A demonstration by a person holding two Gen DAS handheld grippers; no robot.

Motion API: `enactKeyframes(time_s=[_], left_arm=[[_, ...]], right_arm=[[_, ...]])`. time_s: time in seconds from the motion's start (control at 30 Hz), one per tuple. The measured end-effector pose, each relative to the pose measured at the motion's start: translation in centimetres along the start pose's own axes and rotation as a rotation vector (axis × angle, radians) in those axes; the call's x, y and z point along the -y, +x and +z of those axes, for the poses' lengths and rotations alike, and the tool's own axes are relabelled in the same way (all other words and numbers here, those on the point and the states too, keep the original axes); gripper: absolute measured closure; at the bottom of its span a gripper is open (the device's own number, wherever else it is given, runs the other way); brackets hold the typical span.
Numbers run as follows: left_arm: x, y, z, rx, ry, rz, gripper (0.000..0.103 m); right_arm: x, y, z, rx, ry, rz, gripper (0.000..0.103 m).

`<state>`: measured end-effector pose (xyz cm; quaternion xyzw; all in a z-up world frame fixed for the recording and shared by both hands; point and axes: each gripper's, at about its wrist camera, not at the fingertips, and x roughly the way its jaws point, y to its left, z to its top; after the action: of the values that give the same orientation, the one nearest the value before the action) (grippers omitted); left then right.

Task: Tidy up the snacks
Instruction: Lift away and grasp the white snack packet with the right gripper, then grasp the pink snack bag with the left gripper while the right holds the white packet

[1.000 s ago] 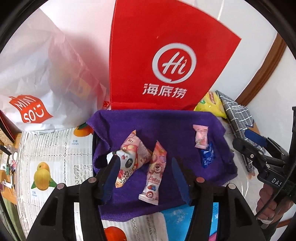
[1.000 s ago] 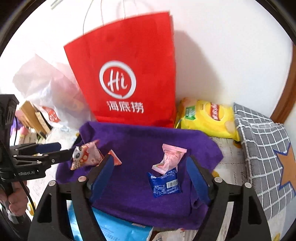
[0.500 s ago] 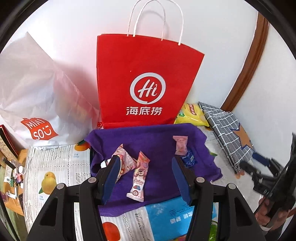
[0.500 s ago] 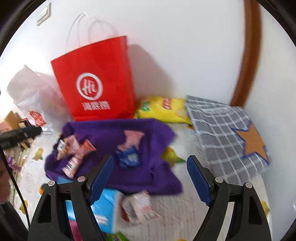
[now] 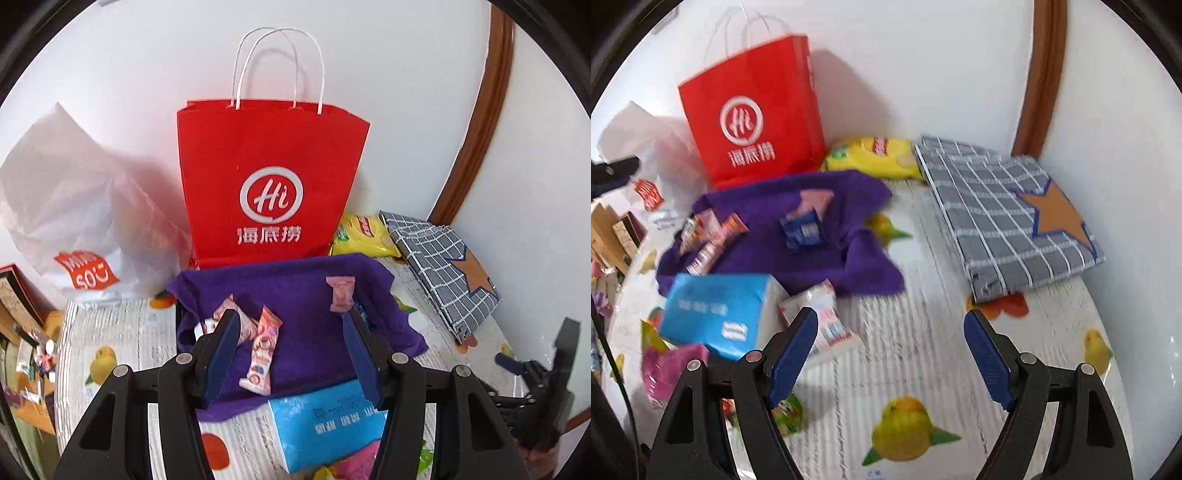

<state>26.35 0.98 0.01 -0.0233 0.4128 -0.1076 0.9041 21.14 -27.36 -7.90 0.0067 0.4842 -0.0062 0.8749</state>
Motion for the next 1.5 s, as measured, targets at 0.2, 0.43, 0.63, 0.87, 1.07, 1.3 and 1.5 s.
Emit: enactKeyframes(time_s=[0.2,0.43,0.63,0.87,1.07,1.3,1.5], left_arm=[[-0.8,-0.2,-1.5,-0.035,-0.022,0.032,0.047],[-2.3,-0.2,-3.7,-0.05,-0.037,0.103,0.047],[-3.9,0.5,-5.3,-0.084,-0.076,0.11,0.047],[-4.5,1.4,-8.1,-0.137,-0.092,0.097,0.047],[-4.2,0.9,-10.6,-0.16,-0.08,0.073,0.047],[-2.7,-0.5,-13.8,-0.183,-0.061,0.037,0.047],[0.5,-1.9,-15.1,-0.16,-0.009,-0.048,0.039]], right_arm=[[-1.4,2.3,-0.7,-0.012,-0.057,0.135,0.031],[-3.1,6.7,0.0,-0.082,-0.135,0.293,0.032],[-4.3,10.3,0.1,-0.149,-0.195,0.285,0.052],[-3.4,8.8,-1.3,-0.126,-0.169,0.269,0.068],[-0.7,6.5,-3.3,-0.119,-0.093,0.213,0.068],[0.8,4.4,-4.7,-0.1,-0.01,0.188,0.068],[0.3,2.0,-5.7,-0.064,-0.012,0.19,0.068]])
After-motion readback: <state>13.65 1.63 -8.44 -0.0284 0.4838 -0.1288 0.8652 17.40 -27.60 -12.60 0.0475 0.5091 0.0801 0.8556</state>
